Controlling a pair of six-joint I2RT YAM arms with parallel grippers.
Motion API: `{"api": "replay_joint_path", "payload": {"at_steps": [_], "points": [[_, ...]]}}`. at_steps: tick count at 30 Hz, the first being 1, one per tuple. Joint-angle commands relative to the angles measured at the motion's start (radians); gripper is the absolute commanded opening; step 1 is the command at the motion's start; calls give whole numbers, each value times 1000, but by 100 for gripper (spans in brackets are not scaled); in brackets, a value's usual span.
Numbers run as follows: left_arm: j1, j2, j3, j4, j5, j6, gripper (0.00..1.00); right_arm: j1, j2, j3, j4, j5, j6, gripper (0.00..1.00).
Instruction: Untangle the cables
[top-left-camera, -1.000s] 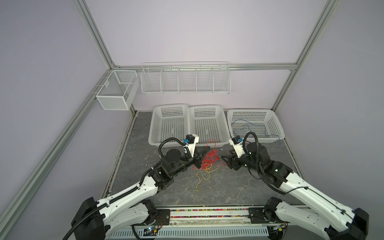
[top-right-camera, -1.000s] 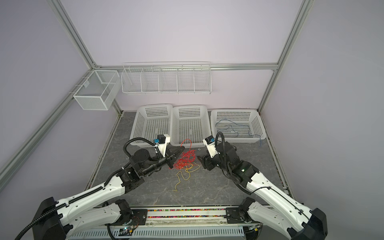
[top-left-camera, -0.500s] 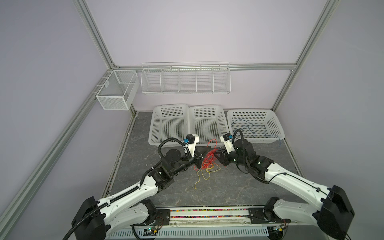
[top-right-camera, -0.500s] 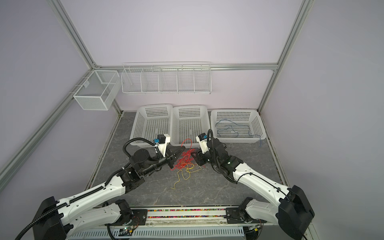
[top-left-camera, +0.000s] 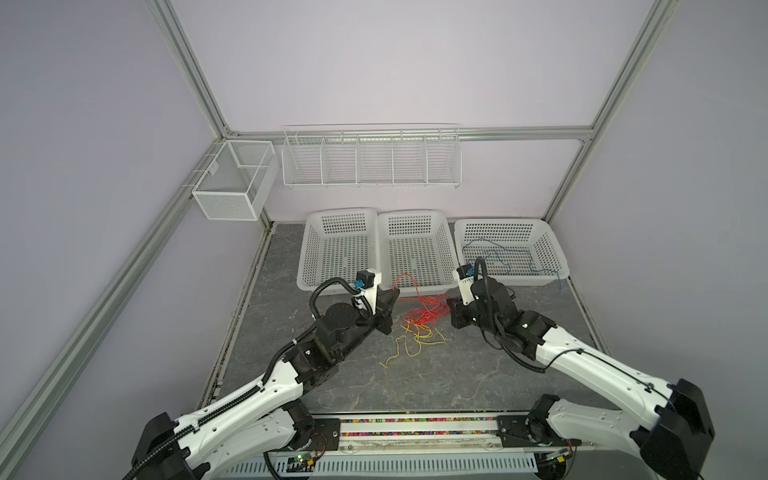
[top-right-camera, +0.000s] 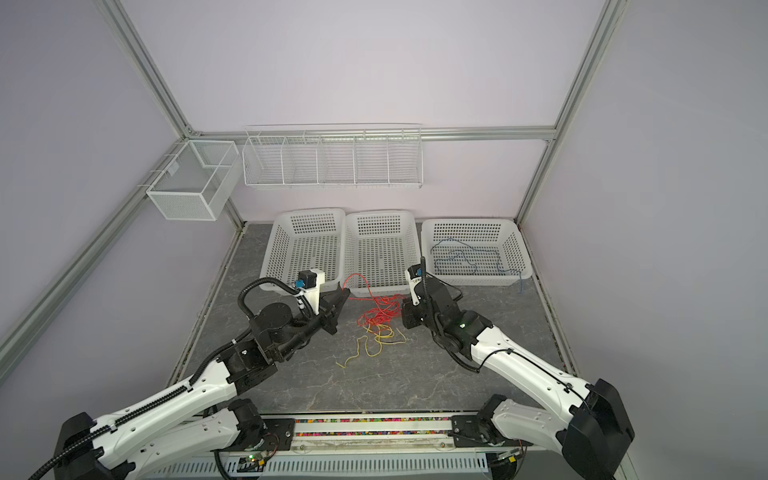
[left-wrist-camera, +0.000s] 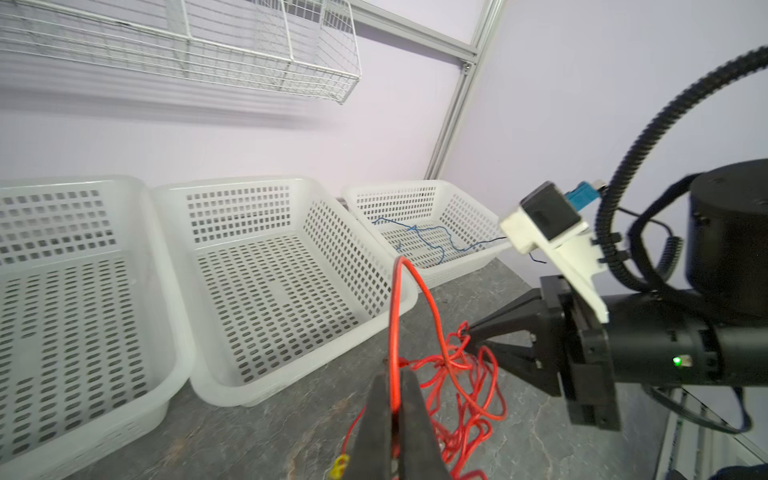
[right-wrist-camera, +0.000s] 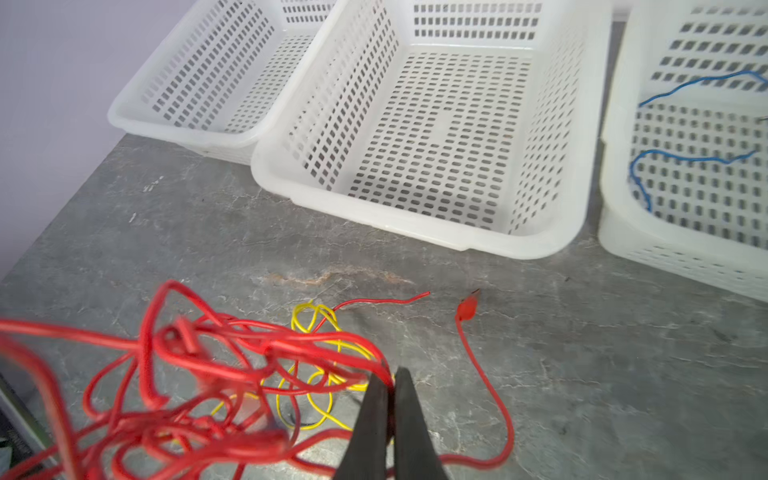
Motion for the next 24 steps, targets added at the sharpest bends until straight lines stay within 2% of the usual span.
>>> {"api": "replay_joint_path", "payload": {"at_steps": [1,8,16,20,24], "points": [[7,-96,-9,-29,-165,23,0,-31,4,-2,-178,213,-14,6],[8,-195,-5,-64,-192,45,0,-57,74,-23,-196,251,19,6],[8,-138,48,-39,-58,53,0,-57,177,-4,-109,134,3,7],[9,-64,84,-34,-5,61,0,-56,179,-1,-71,96,-11,13],[9,2,131,-30,34,64,0,-57,167,10,-64,94,-33,27]]}}
